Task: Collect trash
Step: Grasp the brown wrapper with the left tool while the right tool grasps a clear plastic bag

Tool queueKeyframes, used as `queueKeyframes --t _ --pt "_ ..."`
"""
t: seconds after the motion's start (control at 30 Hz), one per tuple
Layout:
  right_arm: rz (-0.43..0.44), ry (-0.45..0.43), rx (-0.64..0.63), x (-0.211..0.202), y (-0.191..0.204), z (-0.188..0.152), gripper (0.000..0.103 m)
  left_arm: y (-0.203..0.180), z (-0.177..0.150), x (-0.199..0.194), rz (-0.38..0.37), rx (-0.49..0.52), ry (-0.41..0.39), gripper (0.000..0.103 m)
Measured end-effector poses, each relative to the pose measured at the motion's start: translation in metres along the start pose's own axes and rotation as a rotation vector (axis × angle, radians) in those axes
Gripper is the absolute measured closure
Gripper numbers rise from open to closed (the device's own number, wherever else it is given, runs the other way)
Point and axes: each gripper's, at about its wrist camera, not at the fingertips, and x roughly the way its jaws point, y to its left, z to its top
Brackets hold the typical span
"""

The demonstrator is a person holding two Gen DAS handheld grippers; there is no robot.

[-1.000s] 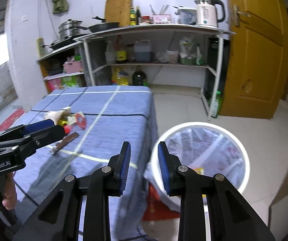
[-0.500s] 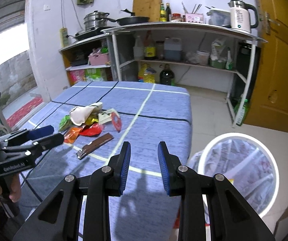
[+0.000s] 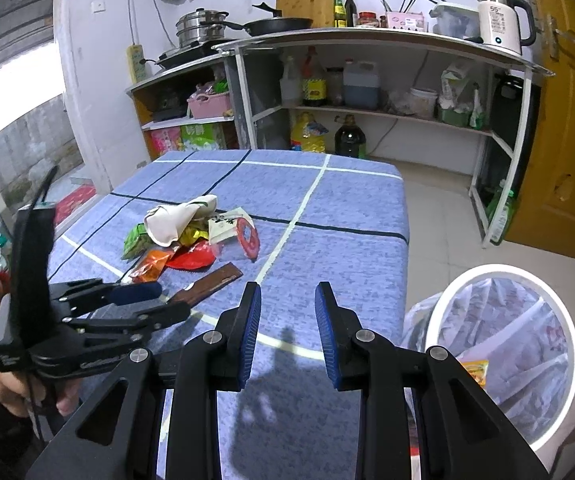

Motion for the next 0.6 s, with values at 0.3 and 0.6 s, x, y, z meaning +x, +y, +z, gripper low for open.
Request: queueKeyframes --t 0.3,0.6 --pt "0.033 0.040 -0.011 0.019 0.002 0.005 0.074 -0.010 0.003 0.010 0.046 0.068 0.029 0.080" --pt "0.051 0.094 -0.072 0.041 0.013 0.014 0.063 0.006 -0.003 -0.022 -0.005 0.007 -0.045 0.082"
